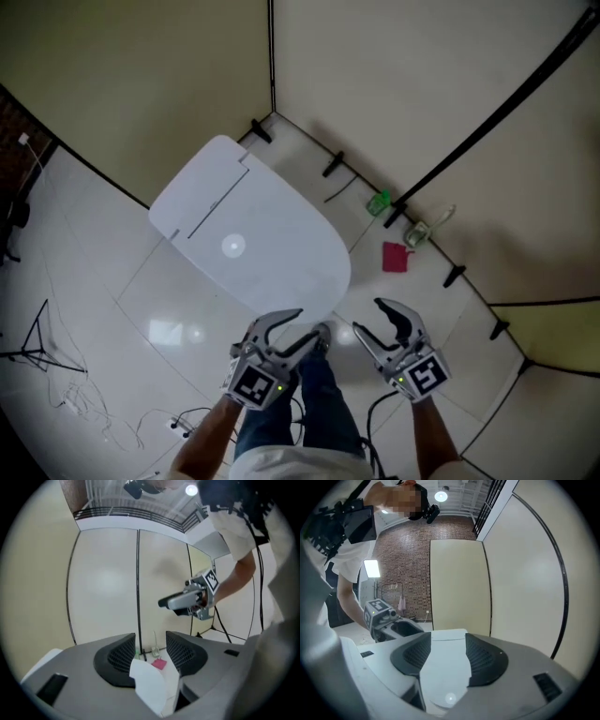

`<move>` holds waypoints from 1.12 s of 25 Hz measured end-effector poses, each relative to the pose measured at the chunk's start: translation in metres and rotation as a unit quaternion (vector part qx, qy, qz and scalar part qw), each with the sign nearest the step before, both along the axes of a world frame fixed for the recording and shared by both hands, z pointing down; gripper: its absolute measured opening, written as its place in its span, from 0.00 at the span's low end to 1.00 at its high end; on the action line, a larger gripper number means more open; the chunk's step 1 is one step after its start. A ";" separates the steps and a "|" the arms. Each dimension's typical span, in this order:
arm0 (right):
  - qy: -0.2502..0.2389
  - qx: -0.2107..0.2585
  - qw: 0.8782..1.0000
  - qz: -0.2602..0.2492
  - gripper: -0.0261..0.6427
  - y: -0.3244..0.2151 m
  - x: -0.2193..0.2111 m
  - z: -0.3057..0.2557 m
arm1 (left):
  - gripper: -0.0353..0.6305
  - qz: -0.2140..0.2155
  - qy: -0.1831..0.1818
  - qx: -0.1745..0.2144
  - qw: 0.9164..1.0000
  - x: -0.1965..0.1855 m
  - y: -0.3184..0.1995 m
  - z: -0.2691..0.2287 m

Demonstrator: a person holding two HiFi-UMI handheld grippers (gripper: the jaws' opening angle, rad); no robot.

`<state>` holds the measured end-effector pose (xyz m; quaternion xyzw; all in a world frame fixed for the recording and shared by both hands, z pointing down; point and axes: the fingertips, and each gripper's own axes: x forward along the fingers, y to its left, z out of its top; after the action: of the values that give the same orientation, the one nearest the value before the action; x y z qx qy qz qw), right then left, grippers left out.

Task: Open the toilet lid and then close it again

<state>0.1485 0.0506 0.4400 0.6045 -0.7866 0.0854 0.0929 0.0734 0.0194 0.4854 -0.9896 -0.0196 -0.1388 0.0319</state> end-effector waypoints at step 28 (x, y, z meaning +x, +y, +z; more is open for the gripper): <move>0.071 0.027 0.984 -0.162 0.38 -0.057 -0.098 -0.125 | 0.34 -0.217 0.155 -0.043 0.963 -0.152 -0.082 -0.209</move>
<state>0.0503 -0.0059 0.3148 0.4757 -0.8677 0.0049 0.1442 -0.0784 -0.0625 0.2763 -0.9799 0.1949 0.0134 -0.0392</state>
